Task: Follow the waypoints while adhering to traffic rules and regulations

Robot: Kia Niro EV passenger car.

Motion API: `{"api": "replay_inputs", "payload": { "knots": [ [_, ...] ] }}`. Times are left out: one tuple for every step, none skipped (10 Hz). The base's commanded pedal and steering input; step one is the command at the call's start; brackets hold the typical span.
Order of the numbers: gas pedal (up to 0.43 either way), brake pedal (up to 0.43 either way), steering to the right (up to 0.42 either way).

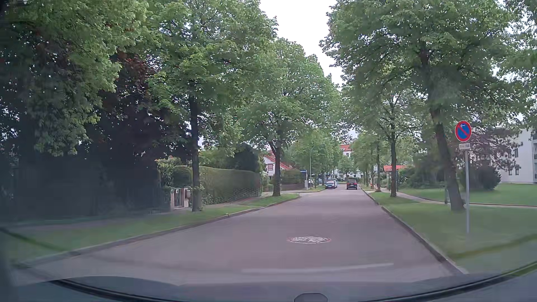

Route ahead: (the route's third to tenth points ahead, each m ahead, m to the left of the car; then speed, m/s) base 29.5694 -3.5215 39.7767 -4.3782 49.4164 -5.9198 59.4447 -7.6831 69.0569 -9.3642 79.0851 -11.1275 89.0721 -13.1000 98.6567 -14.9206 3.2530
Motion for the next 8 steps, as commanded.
{"api": "replay_inputs", "payload": {
  "knots": [
    [0.13, 0.0, 0.058],
    [0.13, 0.0, 0.079],
    [0.13, 0.0, 0.102],
    [0.13, 0.0, 0.118],
    [0.13, 0.0, 0.122],
    [0.13, 0.0, 0.133],
    [0.13, 0.0, 0.144],
    [0.138, 0.0, 0.145]
  ]
}}
